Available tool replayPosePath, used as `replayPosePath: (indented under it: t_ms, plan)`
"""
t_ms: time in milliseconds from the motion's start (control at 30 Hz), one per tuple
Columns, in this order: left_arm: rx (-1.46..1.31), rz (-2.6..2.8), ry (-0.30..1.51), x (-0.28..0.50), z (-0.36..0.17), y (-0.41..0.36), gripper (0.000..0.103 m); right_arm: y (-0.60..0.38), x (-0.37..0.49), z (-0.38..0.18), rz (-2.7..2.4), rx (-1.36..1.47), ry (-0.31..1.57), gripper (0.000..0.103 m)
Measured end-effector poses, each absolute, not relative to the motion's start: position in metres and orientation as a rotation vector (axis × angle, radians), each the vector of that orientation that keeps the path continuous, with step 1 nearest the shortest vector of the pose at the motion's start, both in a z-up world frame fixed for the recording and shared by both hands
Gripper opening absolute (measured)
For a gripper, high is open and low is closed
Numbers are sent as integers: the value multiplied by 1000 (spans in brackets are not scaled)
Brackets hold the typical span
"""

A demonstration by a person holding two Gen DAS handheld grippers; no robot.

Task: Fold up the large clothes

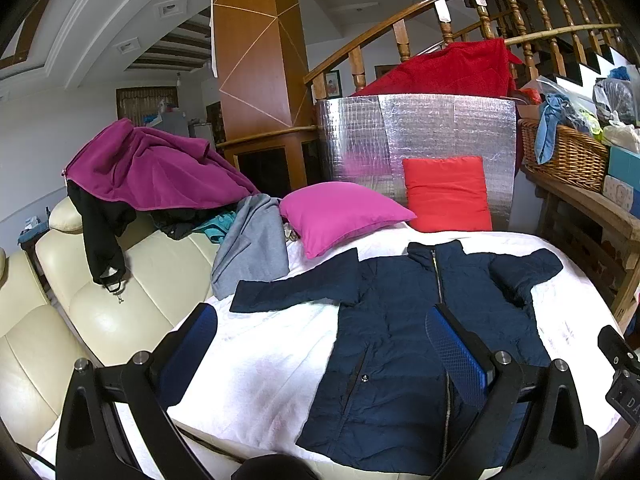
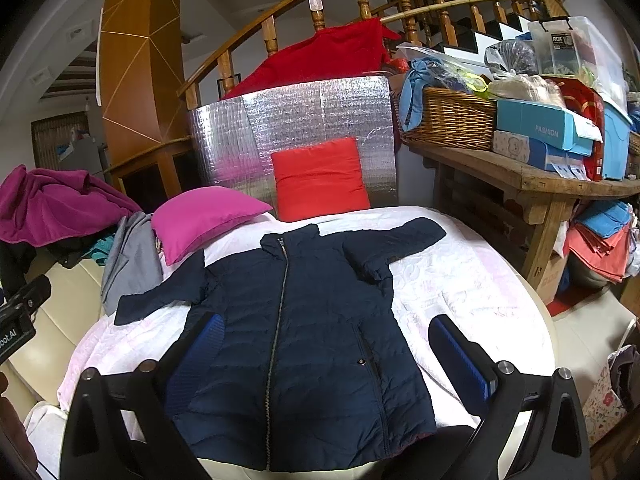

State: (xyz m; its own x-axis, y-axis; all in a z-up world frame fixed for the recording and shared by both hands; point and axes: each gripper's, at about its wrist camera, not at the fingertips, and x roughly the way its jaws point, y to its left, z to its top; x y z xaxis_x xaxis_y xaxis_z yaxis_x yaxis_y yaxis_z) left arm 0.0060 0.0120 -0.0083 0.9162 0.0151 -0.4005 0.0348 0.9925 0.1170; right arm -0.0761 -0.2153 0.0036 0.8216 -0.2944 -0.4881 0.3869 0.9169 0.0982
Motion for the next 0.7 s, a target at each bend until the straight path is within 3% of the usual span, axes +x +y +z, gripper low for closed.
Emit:
replayPosePath:
  t_ms: [300, 700]
  plan:
    - [125, -40, 511, 50, -38, 0, 103, -245, -53, -1, -345, 251, 514, 103]
    - [198, -7, 933, 232, -203, -68, 103, -442, 85, -89, -354, 571, 669, 103]
